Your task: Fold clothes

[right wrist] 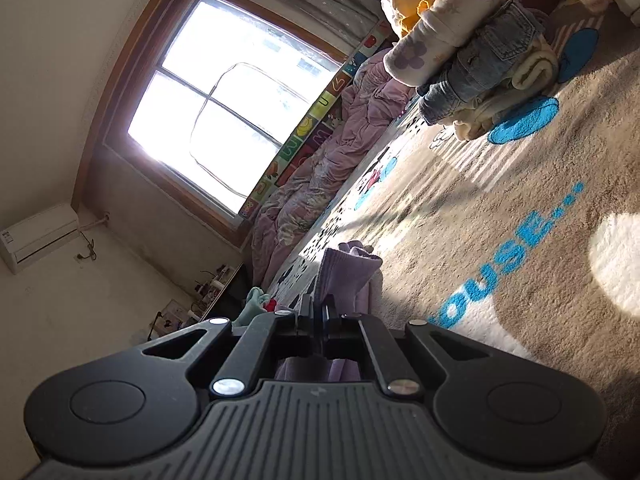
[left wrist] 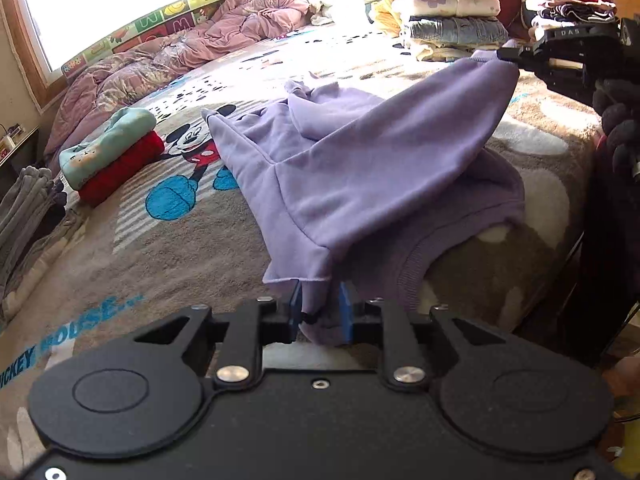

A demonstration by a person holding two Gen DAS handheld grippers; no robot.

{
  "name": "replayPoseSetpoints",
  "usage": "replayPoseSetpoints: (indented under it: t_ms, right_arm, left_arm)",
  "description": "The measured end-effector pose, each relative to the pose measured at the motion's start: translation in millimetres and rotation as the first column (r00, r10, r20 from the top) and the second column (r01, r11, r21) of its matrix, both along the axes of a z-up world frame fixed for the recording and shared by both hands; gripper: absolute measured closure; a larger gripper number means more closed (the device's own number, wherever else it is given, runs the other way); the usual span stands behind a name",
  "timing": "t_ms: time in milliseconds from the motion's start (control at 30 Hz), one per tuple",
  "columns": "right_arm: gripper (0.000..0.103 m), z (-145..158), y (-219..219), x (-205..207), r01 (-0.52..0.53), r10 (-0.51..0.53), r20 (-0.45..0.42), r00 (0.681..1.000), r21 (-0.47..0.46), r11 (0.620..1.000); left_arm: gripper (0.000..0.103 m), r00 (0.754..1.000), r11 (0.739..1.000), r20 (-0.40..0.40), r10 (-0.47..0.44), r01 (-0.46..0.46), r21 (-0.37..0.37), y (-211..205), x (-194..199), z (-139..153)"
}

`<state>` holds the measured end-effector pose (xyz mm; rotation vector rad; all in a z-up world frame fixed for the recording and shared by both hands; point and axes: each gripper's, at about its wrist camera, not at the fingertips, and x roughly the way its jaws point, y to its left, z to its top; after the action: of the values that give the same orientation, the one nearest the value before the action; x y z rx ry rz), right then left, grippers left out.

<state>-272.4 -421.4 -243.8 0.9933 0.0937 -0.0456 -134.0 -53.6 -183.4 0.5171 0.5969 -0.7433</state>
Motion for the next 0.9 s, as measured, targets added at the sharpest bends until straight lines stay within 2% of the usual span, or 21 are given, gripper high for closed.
replayPoseSetpoints:
  t_ms: [100, 167, 200, 267, 300, 333, 433, 567, 700, 733, 900]
  right_arm:
    - [0.097, -2, -3, 1, -0.001, 0.001, 0.002, 1.0, 0.009, 1.0]
    - [0.097, 0, -3, 2, -0.006, 0.006, 0.011, 1.0, 0.002, 1.0]
    - [0.097, 0, -3, 3, -0.009, 0.009, 0.016, 1.0, -0.001, 1.0]
    - [0.097, 2, -3, 4, -0.014, 0.014, 0.024, 1.0, -0.008, 1.0]
    - [0.097, 3, -4, 5, -0.016, 0.017, 0.029, 0.999, -0.011, 1.0]
    - [0.097, 3, -4, 5, -0.019, 0.019, 0.033, 0.999, -0.015, 1.0]
    - [0.097, 5, -6, 7, -0.023, 0.024, 0.047, 0.999, -0.025, 0.999]
    - [0.097, 4, -9, 6, -0.012, 0.013, 0.049, 0.999, -0.017, 1.0]
    - [0.097, 3, -12, 5, -0.001, 0.001, 0.049, 0.999, -0.007, 1.0]
    - [0.097, 2, -12, 5, 0.002, -0.002, 0.05, 0.999, -0.004, 1.0]
    - [0.097, 1, -16, 0, 0.018, -0.018, 0.049, 0.999, 0.0, 1.0]
  left_arm:
    - [0.084, 1.0, 1.0, 0.0, -0.001, 0.001, 0.007, 4, 0, 6]
    - [0.073, 1.0, 1.0, -0.02, 0.011, -0.01, 0.012, -1, 1, 0]
    - [0.061, 0.999, 1.0, -0.034, 0.015, -0.014, 0.014, -5, 2, -6]
    - [0.059, 0.999, 0.998, -0.021, 0.041, -0.04, 0.041, -12, 1, -17]
    - [0.06, 0.998, 0.997, -0.011, 0.055, -0.054, 0.057, -16, 1, -23]
    - [0.074, 0.998, 0.995, 0.0, 0.069, -0.068, 0.072, -20, 0, -28]
    - [0.092, 0.994, 0.988, 0.044, 0.096, -0.1, 0.113, -29, -3, -41]
    - [0.093, 0.982, 0.972, 0.185, 0.037, -0.078, 0.223, -43, -22, -44]
    - [0.095, 0.951, 0.915, 0.291, -0.101, -0.027, 0.403, -58, -40, -72]
    - [0.095, 0.946, 0.906, 0.302, -0.118, -0.022, 0.423, -60, -43, -76]
    - [0.095, 0.938, 0.895, 0.32, -0.132, -0.026, 0.445, -59, -42, -79]
